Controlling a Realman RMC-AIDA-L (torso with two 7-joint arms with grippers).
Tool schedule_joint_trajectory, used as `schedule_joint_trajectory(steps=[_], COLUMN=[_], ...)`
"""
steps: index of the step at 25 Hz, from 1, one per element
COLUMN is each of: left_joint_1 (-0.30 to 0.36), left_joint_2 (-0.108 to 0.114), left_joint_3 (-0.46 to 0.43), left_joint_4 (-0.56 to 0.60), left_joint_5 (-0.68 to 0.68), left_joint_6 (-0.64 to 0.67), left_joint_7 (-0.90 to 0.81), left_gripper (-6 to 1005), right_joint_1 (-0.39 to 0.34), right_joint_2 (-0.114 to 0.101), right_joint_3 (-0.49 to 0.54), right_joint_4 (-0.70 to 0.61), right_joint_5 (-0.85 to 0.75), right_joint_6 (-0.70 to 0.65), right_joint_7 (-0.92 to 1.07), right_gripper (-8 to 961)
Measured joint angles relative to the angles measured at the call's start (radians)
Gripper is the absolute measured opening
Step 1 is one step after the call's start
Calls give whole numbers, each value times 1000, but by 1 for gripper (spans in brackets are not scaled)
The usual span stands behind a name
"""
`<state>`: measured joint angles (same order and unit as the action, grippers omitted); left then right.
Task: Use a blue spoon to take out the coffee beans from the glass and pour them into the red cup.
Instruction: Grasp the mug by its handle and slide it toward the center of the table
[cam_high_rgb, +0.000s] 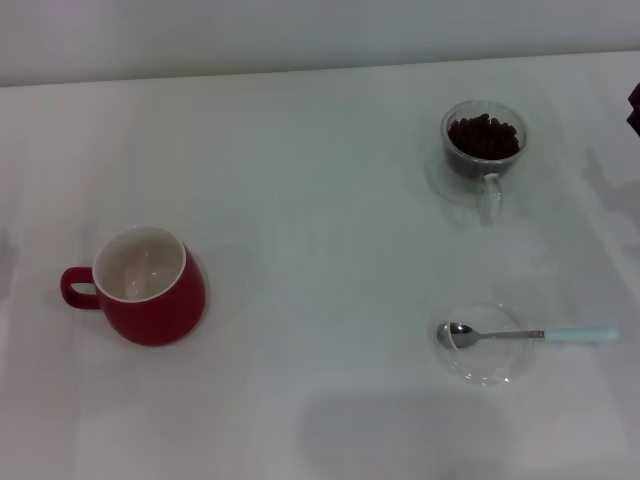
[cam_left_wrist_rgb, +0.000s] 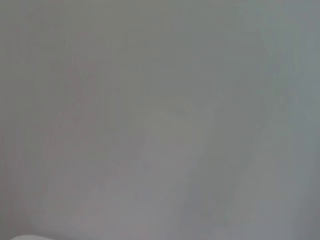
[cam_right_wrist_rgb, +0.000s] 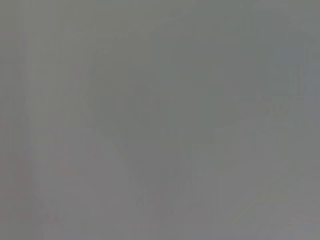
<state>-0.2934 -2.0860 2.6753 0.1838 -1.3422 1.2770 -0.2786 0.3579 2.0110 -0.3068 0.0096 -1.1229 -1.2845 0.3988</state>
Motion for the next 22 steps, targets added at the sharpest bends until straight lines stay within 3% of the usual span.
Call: schedule_joint_trajectory(steps=[22], left_joint_1=[25], left_joint_2=[1], left_joint_3=[-1], left_joint_4=[36], left_joint_5=[-3], left_joint_6=[10], left_joint_7=[-26], left_gripper=[892], right_joint_1=[-8], right_joint_2=[0], right_joint_3=[0], right_joint_4=[15], right_joint_5=[0], right_joint_6=[-47], right_joint_7=[4], right_gripper=[858])
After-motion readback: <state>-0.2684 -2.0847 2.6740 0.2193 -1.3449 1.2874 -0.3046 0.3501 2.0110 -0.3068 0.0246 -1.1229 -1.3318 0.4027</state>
